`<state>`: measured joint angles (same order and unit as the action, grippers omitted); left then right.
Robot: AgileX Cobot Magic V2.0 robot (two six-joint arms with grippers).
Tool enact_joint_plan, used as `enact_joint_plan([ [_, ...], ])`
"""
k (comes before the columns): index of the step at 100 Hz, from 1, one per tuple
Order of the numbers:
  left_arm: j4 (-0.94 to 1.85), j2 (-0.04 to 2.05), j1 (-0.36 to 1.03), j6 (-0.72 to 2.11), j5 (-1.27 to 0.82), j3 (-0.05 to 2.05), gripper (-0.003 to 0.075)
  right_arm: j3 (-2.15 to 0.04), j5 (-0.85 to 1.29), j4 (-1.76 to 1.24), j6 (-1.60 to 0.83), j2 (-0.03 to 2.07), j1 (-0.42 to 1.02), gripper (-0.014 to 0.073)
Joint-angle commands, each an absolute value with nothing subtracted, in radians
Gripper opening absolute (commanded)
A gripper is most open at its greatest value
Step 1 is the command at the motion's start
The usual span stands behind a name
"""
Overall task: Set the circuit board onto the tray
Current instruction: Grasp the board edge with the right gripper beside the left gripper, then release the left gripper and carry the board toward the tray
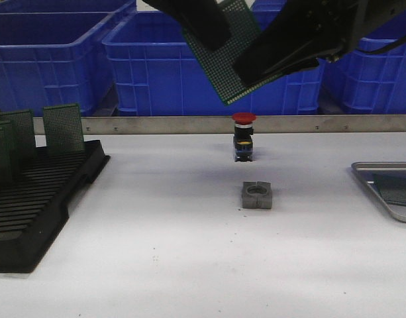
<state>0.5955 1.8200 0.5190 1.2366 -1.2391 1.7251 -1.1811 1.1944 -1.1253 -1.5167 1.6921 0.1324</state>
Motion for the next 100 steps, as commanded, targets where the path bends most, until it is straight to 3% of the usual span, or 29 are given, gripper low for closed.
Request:
enact_joint_plan([
  [1,0.658,1.771,0.527,1.226,-1.271,1.751,-0.0018,-1.209,1.232,-1.189,-1.532,1.653,0.135,0.0437],
  [24,0.658,1.771,0.527,1.226,-1.271,1.751,-0.0018,-1.209,1.18,-1.189,-1.532,1.653,0.135,0.0074],
  [37,0.658,1.771,0.527,1.226,-1.271,1.751,-0.0006,-1.209,1.158,-1.19,-1.532,1.653,0.135,-0.0072],
  [48,0.658,1.771,0.527,1.226,-1.271,1.751,0.0122,-1.211,1.158,-1.19,-1.532,1.653,0.135,-0.0067],
  [55,0.658,1.771,0.527,1.226,-1.271,1.751,0.0295,-1.212,1.158,-1.192,-1.532,1.653,0.135,-0.0067],
  [59,0.658,1.771,0.527,1.226,-1.271,1.751,0.0438,-1.213,1.158,-1.192,-1.532,1.653,0.135,-0.0067],
  [67,0.658,1.771,0.527,1.226,-1.271,1.751,0.0617,-1.214,1.158,-1.192,-1.532,1.653,0.135,-0.0067],
  [72,0.658,1.771,0.527,1.226,-1.271,1.751,0.0683,-1.214,1.158,-1.192,-1.532,1.653,0.135,-0.0067],
  [100,0.658,1.771,0.527,1.226,-1.271,1.751,0.0641,-1.233,1.191,-1.038,-1.487,1.619,0.083,-0.0067],
])
